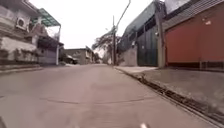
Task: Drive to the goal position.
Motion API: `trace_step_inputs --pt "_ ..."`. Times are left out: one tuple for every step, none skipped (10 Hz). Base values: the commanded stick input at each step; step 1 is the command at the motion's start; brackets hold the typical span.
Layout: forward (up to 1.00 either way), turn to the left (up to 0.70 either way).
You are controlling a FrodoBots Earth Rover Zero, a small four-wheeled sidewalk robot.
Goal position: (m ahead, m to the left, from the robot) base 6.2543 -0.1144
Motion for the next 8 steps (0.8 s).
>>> trace_step_inputs --pt "1.00 0.00" --pt "1.00 0.00" --pt "1.00 0.00" --pt "1.00 0.00" --pt "1.00 0.00" --pt "1.00 0.00" --pt "1.00 0.00" --pt "1.00 0.00"
